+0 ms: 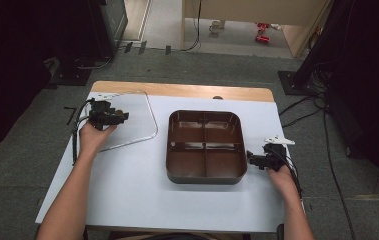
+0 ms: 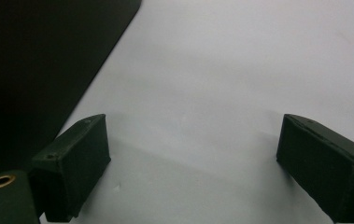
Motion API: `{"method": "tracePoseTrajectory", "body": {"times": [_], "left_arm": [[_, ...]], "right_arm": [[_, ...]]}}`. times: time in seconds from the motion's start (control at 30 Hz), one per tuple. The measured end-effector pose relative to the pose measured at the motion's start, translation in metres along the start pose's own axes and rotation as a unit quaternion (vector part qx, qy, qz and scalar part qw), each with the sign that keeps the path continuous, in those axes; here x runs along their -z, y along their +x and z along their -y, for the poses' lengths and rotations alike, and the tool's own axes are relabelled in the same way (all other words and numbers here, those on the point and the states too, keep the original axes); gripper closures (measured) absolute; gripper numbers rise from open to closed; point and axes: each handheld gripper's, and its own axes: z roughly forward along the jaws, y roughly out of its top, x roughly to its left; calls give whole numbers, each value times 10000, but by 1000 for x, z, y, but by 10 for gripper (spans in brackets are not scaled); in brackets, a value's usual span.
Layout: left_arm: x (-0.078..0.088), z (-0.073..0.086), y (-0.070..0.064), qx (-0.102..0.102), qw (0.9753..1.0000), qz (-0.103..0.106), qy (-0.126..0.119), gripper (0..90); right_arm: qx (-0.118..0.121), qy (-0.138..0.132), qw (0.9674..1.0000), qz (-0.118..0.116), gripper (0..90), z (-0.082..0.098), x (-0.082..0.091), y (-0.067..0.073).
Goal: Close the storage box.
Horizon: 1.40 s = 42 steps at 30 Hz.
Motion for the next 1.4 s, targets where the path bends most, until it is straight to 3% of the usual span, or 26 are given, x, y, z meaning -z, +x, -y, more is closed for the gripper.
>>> {"method": "tracePoseTrajectory", "body": {"times": [0.23, 0.37, 0.57, 0.67, 0.8, 0.93, 1.27, 1.4], "left_arm": [[-13, 4, 13, 259, 9996, -106, -38, 364], [-19, 5, 14, 370, 9989, -283, -4, 384], [-27, 9, 16, 590, 9978, -289, 39, 451], [-29, 9, 15, 586, 9977, -326, 8, 473], [-30, 9, 13, 513, 9979, -388, 13, 579], [-30, 9, 13, 511, 9979, -391, 20, 589], [-26, 4, 17, 699, 9974, -127, 67, 594], [-23, 1, 15, 603, 9981, -107, 90, 595]], "right_arm": [[2, -1, 10000, 2, 90, 0, 0, 0], [-2, 1, 10000, 3, 89, 0, 0, 0], [0, 0, 10000, 4, 90, 0, 0, 0], [0, 0, 10000, 3, 89, 0, 0, 0], [0, 0, 10000, 4, 90, 0, 0, 0], [0, 0, 10000, 4, 90, 0, 0, 0], [-1, 0, 10000, 2, 90, 0, 0, 0], [0, 0, 10000, 3, 90, 0, 0, 0]]}}
